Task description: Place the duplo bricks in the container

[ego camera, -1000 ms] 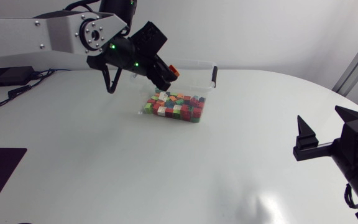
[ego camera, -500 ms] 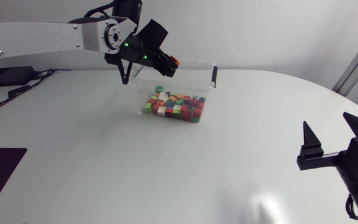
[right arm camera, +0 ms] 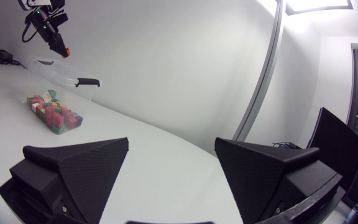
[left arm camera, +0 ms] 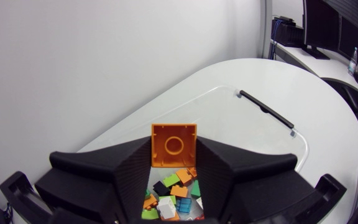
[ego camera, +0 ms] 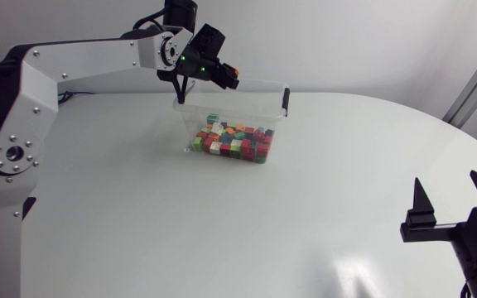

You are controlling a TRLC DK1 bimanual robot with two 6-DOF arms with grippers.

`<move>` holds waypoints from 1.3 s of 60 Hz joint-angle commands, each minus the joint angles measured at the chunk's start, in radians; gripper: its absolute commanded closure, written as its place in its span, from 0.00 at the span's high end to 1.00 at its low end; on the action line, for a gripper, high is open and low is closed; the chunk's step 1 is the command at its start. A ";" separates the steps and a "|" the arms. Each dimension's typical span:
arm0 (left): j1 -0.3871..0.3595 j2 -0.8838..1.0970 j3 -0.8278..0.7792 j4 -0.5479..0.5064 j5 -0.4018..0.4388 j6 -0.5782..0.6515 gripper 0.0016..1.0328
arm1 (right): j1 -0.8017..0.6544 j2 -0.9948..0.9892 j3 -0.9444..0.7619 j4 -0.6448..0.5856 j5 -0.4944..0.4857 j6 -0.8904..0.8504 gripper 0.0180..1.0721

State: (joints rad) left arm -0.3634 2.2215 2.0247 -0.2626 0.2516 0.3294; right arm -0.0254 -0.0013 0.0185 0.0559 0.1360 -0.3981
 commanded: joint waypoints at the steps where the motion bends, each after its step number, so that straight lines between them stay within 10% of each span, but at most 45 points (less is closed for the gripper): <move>1: 0.014 0.053 0.058 0.005 -0.011 -0.039 0.42 | 0.007 -0.006 -0.023 -0.011 0.014 -0.013 0.95; 17: 0.007 0.121 0.132 0.000 -0.064 -0.043 0.95 | 0.045 -0.002 -0.023 -0.025 0.016 -0.001 0.95; 40: 0.043 0.003 0.080 -0.012 -0.064 -0.046 0.95 | 0.058 -0.003 -0.025 -0.025 0.004 0.048 0.95; 78: 0.293 -0.838 -0.865 0.319 -0.028 0.011 0.95 | 0.088 -0.005 -0.023 -0.024 -0.003 0.173 0.95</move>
State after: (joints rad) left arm -0.0845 1.4601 1.2648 0.0303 0.2119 0.3161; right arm 0.0601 -0.0010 0.0174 0.0322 0.1314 -0.2771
